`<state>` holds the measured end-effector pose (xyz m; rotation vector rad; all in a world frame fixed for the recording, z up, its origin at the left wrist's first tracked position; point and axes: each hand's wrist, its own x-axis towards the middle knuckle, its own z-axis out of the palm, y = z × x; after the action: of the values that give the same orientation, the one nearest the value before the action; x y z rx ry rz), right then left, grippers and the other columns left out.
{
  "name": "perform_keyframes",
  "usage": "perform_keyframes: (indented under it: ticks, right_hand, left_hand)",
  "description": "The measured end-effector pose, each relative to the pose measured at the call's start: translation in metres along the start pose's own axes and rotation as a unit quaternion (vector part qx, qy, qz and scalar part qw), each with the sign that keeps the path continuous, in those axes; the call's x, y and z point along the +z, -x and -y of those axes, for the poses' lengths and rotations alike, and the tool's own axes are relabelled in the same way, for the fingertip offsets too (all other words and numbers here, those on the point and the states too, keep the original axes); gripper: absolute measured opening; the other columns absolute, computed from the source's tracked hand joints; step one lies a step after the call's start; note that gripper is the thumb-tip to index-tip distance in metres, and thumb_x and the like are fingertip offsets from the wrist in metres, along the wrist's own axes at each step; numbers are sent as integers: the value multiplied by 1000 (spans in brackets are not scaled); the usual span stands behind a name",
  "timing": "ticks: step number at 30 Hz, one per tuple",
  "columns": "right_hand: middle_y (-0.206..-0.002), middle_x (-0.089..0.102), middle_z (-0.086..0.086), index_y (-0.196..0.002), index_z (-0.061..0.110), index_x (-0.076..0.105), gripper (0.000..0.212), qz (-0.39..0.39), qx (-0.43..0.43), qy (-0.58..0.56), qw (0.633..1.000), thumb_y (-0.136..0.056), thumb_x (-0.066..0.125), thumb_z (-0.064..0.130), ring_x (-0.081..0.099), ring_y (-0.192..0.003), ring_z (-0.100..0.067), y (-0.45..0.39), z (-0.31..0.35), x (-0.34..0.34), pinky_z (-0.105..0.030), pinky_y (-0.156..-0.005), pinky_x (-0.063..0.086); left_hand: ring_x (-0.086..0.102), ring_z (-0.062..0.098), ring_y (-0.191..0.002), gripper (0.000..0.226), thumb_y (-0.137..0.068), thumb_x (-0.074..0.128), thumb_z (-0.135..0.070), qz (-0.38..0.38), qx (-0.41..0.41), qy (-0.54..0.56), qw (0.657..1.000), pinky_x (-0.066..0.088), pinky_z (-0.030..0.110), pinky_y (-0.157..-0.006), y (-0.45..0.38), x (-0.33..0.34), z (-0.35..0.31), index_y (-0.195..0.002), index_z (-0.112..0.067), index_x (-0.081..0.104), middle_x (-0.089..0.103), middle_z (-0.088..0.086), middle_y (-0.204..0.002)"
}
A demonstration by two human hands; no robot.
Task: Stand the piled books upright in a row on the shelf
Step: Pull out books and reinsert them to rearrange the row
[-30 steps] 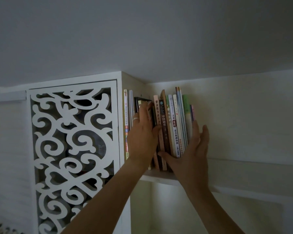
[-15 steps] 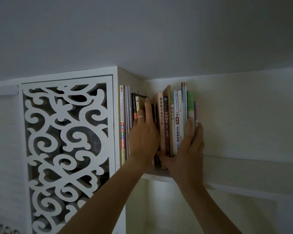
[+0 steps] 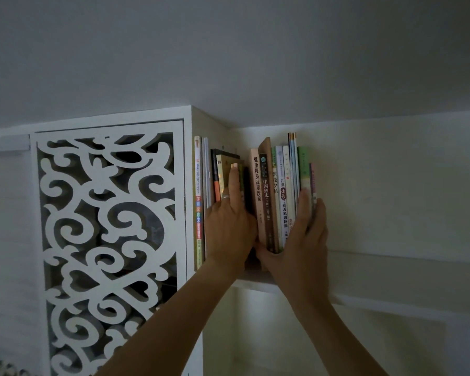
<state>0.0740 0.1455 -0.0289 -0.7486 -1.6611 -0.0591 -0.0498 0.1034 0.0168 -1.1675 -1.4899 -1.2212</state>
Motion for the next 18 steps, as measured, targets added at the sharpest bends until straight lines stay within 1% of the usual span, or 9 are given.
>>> perform_keyframes:
  ticks: [3, 5, 8, 11, 13, 14, 15, 16, 18]
  right_hand:
    - [-165, 13, -21, -164, 22, 0, 137, 1, -1, -2, 1000, -63, 84, 60, 31, -146, -42, 0, -1, 0, -62, -102, 50]
    - [-165, 12, -21, -164, 23, -1, 137, 2, -1, -2, 1000, -63, 83, 59, 31, -146, -41, 0, -1, 1, -62, -102, 50]
    - [-165, 13, -21, -164, 22, -1, 138, 1, -2, 2, 1000, -62, 84, 59, 32, -146, -41, 1, 0, 1, -60, -104, 50]
    - [-165, 13, -22, -164, 21, 0, 139, 3, -2, 2, 1000, -62, 86, 59, 31, -146, -42, 0, -1, 1, -62, -103, 50]
    - [-165, 12, -21, -164, 22, -1, 140, 7, 3, -1, 1000, -63, 87, 60, 30, -146, -41, 0, -1, 2, -63, -103, 50]
    - [-166, 11, -20, -164, 23, -2, 140, 9, 6, -3, 1000, -63, 88, 61, 29, -147, -41, 0, -1, 1, -63, -103, 49]
    - [-166, 10, -19, -164, 24, -3, 141, 14, 6, -4, 1000, -63, 87, 62, 28, -147, -41, 0, 0, 0, -63, -103, 49]
    - [-167, 9, -18, -164, 25, -3, 140, 19, 5, -8, 1000, -63, 87, 63, 27, -148, -41, 0, 0, 0, -64, -104, 48]
    - [-168, 5, -16, -164, 27, -4, 140, 26, 5, -26, 999, -63, 85, 66, 25, -150, -41, 0, 0, -1, -66, -103, 47]
  left_hand:
    - [72, 25, -88, 67, -107, 42, -42, -13, 38, -33, 999, 57, 48, -90, 6, 3, 3, -160, -11, 16, 72, 7, -108]
    - [70, 29, -99, 68, -108, 35, -50, -5, 47, -64, 997, 53, 48, -97, 11, 5, 7, -160, -10, 18, 69, 10, -123]
    - [70, 30, -92, 70, -106, 36, -52, 4, 44, -89, 995, 53, 48, -94, 11, 5, 5, -158, -6, 25, 70, 12, -116]
    - [71, 23, -95, 63, -106, 47, -43, 26, 25, -32, 999, 56, 45, -95, 6, 2, 5, -157, -9, 32, 70, 6, -118]
    - [67, 8, -93, 49, -102, 58, -25, 14, -20, 55, 998, 60, 38, -88, 7, -6, 4, -148, -14, 43, 63, -14, -115]
    - [63, 1, -90, 47, -97, 62, -13, -1, -45, 101, 994, 60, 30, -82, 9, -12, 3, -142, -17, 47, 54, -28, -111]
    - [60, -3, -90, 50, -91, 63, -5, -24, -60, 138, 988, 58, 22, -77, 12, -20, -1, -136, -20, 47, 46, -36, -108]
    - [59, -4, -91, 55, -87, 64, -1, -45, -72, 167, 982, 55, 17, -75, 18, -27, -4, -133, -23, 45, 43, -40, -109]
    - [64, 5, -94, 62, -87, 66, -2, -69, -101, 216, 969, 58, 20, -72, 29, -36, -7, -133, -30, 36, 48, -31, -113]
